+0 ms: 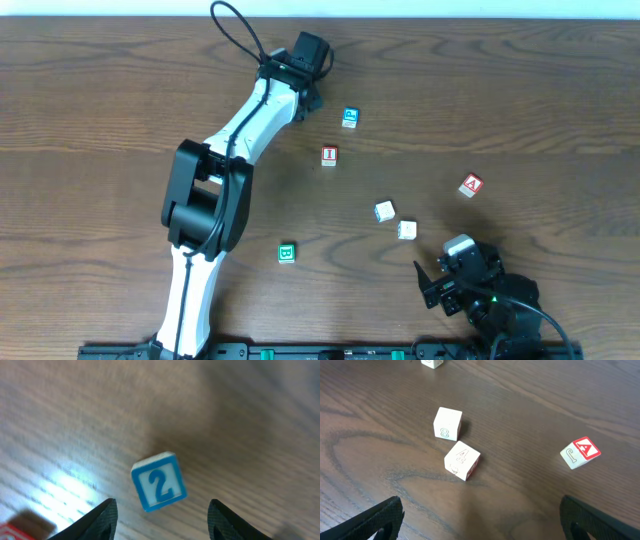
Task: Spell out Ai2
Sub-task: 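Move the left gripper to the blue '2' block and grasp it, then carry the blue '2' block beside the 'I' block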
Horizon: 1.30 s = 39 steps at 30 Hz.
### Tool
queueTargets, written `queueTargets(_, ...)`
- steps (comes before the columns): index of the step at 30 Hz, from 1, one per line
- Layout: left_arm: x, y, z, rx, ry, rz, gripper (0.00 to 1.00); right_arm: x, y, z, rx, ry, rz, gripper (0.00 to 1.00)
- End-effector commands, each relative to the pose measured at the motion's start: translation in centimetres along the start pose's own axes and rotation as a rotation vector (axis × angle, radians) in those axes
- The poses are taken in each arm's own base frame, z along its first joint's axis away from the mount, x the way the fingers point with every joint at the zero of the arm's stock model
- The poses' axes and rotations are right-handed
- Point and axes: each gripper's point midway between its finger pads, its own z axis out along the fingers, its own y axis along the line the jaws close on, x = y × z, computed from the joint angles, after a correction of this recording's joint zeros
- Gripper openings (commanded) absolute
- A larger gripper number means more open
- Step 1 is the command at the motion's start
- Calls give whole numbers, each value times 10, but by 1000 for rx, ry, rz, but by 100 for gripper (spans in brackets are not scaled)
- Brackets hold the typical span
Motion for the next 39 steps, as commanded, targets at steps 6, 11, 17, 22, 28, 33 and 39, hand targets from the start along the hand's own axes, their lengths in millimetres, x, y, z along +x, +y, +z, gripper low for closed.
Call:
queueTargets(6,4,0,5,-9,6,-189,60,5,1,3,-4,8,-6,99)
queueTargets(11,5,0,10,-13,7,-265,61,5,1,3,-4,8,-7,99)
queueTargets(17,-5,3,10,-27,-54,-352,59,5,1,3,-4,8,-7,99)
queueTargets(22,5,7,27,-49,-27,-397,59,5,1,3,-4,8,-7,99)
queueTargets(28,3,2,31,-25,-32,-405,56,5,1,3,-4,8,-7,99)
queueTargets(33,0,-2,31,-10,-42,-409,46,5,1,3,-4,8,-7,99)
queueTargets(39,-2,1,33,-17,-56,-411,44,5,1,3,-4,8,-6,99)
